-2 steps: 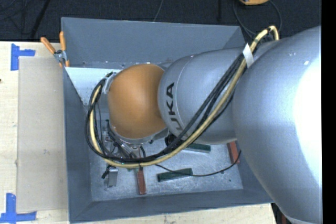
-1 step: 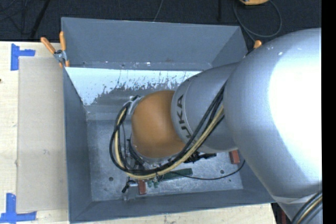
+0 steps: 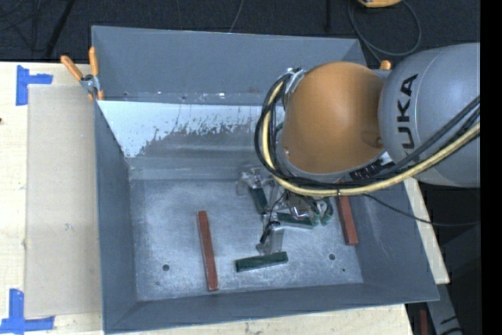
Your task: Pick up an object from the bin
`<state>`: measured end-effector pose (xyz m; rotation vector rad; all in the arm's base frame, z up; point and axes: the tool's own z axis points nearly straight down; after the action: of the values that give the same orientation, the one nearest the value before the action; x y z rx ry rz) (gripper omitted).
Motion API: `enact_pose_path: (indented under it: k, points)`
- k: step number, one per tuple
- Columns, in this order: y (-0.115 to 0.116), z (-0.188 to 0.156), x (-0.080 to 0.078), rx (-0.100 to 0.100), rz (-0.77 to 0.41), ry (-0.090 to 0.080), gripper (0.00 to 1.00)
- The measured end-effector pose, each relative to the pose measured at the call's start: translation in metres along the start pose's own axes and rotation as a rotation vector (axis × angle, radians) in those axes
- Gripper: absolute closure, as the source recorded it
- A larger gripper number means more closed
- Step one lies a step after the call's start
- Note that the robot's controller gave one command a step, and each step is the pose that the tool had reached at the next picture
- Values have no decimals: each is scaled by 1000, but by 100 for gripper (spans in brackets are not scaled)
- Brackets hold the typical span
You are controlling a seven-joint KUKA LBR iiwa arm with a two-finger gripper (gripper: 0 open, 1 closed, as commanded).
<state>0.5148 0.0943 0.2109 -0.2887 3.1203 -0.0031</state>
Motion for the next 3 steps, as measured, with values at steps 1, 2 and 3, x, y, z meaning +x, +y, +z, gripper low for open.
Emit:
enact_pose_path:
  k: [1, 2, 3]
  points:
    - [-59, 123, 14, -2, -27, 16, 0]
    - [-58, 118, 12, -4, -25, 10, 100]
    - [-58, 118, 12, -4, -24, 10, 0]
